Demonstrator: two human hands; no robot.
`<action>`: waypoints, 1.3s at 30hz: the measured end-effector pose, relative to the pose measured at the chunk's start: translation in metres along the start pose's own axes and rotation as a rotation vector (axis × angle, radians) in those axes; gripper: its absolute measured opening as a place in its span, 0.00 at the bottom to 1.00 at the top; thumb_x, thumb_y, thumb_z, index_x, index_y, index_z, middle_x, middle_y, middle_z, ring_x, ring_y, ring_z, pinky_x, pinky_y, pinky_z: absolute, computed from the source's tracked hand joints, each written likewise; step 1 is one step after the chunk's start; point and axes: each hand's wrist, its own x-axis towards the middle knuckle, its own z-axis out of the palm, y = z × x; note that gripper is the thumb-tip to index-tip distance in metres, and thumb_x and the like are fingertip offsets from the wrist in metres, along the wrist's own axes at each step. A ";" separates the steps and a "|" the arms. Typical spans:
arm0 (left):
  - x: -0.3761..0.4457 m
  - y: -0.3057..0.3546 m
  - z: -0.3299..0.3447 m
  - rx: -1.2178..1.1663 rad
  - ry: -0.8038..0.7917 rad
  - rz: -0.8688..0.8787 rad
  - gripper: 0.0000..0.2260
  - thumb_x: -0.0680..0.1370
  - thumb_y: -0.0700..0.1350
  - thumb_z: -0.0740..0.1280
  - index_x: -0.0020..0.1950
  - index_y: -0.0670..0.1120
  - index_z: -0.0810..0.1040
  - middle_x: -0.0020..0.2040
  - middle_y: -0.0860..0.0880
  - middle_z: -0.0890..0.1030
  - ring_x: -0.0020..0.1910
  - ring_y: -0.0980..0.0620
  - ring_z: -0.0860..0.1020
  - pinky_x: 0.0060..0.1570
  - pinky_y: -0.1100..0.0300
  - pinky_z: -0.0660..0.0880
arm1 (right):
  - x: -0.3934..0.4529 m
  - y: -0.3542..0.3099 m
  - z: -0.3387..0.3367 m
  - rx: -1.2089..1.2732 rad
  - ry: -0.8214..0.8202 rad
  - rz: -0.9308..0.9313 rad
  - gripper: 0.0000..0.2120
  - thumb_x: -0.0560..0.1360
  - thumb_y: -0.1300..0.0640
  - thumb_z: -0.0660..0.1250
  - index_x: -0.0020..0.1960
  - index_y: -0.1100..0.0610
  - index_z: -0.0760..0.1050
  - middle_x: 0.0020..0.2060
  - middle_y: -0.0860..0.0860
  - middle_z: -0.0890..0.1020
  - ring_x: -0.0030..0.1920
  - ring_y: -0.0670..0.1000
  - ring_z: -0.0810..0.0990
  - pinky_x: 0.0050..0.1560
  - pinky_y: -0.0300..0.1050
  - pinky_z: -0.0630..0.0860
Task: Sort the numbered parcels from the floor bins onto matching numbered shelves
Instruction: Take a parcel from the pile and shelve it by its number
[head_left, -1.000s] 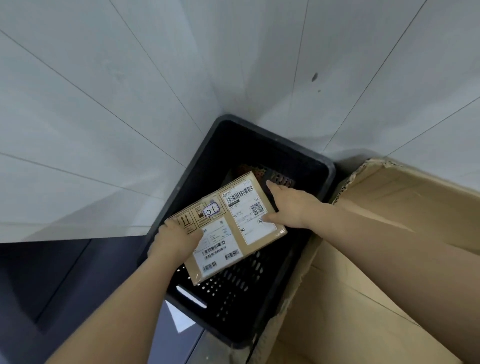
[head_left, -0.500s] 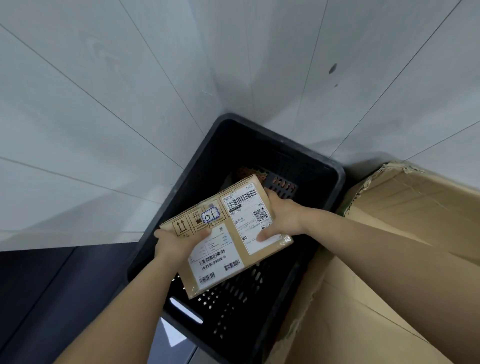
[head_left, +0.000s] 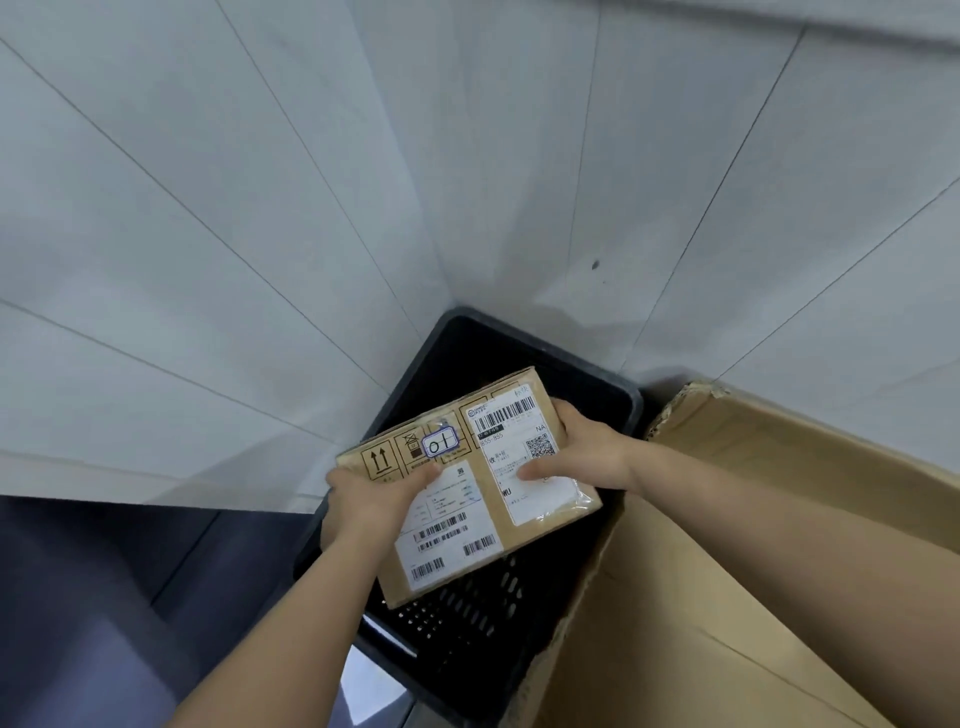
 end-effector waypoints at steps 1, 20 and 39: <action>-0.011 0.005 -0.009 -0.011 0.008 0.015 0.47 0.59 0.69 0.76 0.65 0.42 0.62 0.56 0.44 0.78 0.50 0.41 0.79 0.47 0.48 0.78 | -0.011 -0.008 -0.005 -0.004 0.014 -0.017 0.46 0.68 0.51 0.77 0.77 0.47 0.53 0.61 0.46 0.78 0.61 0.50 0.77 0.66 0.48 0.72; -0.234 -0.003 -0.095 -0.046 0.113 0.294 0.40 0.60 0.66 0.77 0.58 0.46 0.61 0.59 0.46 0.75 0.52 0.42 0.78 0.43 0.53 0.74 | -0.265 -0.019 -0.017 0.184 0.194 -0.203 0.44 0.68 0.49 0.77 0.75 0.44 0.55 0.54 0.38 0.80 0.53 0.42 0.80 0.56 0.41 0.76; -0.305 -0.111 -0.082 -0.190 -0.072 0.399 0.39 0.62 0.67 0.75 0.57 0.45 0.60 0.57 0.46 0.74 0.52 0.47 0.74 0.44 0.53 0.74 | -0.375 0.033 0.070 0.372 0.432 -0.141 0.32 0.63 0.35 0.69 0.59 0.51 0.67 0.51 0.47 0.82 0.49 0.43 0.81 0.42 0.36 0.73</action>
